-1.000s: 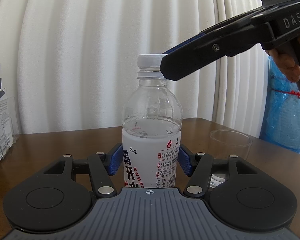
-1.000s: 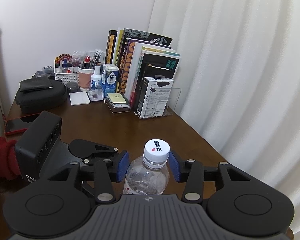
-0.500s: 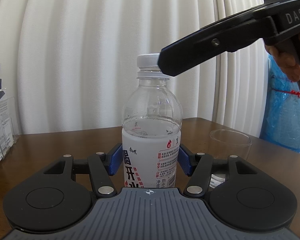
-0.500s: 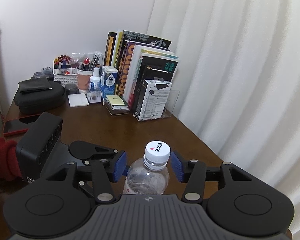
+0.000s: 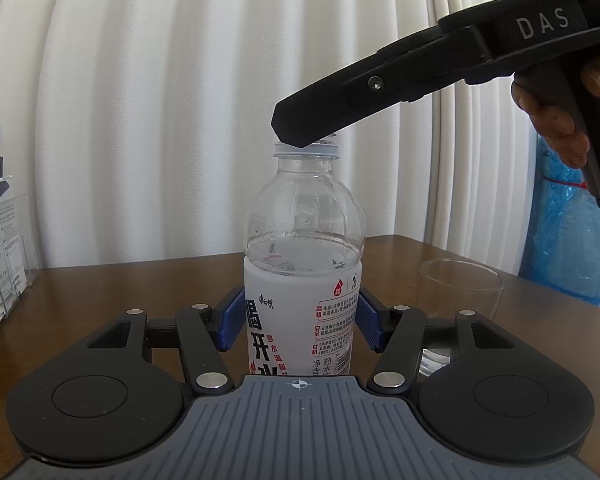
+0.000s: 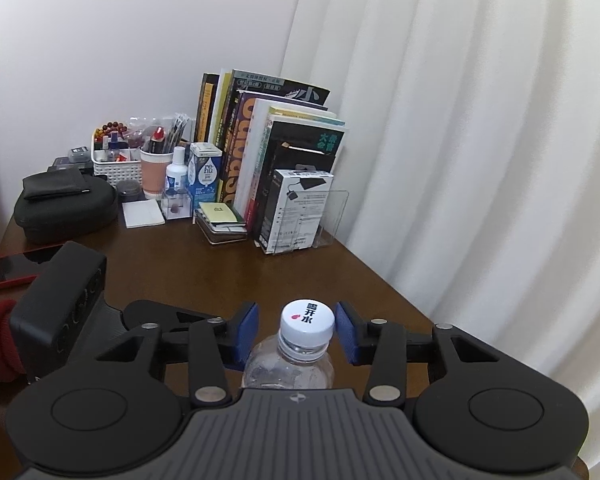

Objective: Unscrew bottle cap and pour
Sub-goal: 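Close the right tool on the cap and twist it while the left tool holds the bottle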

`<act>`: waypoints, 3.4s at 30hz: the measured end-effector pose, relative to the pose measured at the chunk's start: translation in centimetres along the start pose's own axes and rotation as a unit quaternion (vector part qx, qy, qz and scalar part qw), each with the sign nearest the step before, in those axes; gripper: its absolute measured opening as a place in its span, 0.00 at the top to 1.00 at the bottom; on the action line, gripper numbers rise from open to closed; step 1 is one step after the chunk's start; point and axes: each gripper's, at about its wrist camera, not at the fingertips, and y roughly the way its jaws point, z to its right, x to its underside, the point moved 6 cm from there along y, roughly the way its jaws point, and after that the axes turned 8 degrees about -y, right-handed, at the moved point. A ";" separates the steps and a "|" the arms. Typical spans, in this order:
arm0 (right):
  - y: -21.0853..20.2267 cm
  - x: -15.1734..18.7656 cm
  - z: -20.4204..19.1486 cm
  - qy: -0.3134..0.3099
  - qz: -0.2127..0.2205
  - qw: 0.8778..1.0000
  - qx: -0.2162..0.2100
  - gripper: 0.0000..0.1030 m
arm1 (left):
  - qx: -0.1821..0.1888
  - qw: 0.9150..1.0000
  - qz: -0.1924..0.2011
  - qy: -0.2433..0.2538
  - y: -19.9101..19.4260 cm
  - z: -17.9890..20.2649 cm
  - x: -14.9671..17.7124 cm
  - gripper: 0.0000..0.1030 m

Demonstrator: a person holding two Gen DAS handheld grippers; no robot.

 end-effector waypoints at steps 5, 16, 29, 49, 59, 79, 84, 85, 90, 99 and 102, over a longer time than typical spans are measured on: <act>-0.2 0.1 0.0 0.005 0.002 1.000 -0.003 0.56 | 0.000 1.000 -0.001 -0.001 0.0 0.1 0.0 0.43; -0.9 0.5 -0.4 0.007 -0.003 1.000 -0.001 0.54 | 0.001 1.000 -0.001 -0.001 0.1 0.0 0.1 0.43; -1.4 0.5 -0.8 0.002 -0.006 1.000 0.003 0.54 | -0.002 1.000 -0.002 0.000 0.5 0.3 0.0 0.43; -0.6 -0.1 -0.2 0.018 0.015 1.000 0.013 0.63 | -0.001 1.000 -0.004 0.000 0.3 0.1 0.2 0.43; -0.6 0.4 0.1 0.031 0.014 0.999 0.013 0.65 | -0.001 1.000 -0.004 -0.003 0.3 -0.1 0.4 0.43; -1.2 1.0 -0.2 0.038 0.010 0.999 0.016 0.64 | -0.002 1.000 -0.012 -0.006 0.2 0.0 0.5 0.43; -1.4 1.1 -0.4 0.035 0.009 0.999 0.016 0.63 | -0.002 1.000 -0.012 -0.006 0.1 0.0 0.4 0.43; -1.4 1.1 -0.5 0.035 0.009 0.999 0.016 0.62 | -0.002 1.000 -0.011 -0.006 0.1 0.0 0.4 0.43; -1.7 1.2 -0.8 0.031 0.007 0.999 0.014 0.62 | -0.002 1.000 -0.012 -0.005 0.1 0.0 0.4 0.43; -1.8 0.8 -0.9 0.025 0.010 0.999 0.021 0.59 | -0.003 1.000 -0.011 -0.003 0.1 0.0 0.5 0.43; -1.7 0.9 -0.8 0.029 0.009 0.999 0.022 0.59 | -0.003 1.000 -0.011 -0.003 0.1 -0.1 0.5 0.44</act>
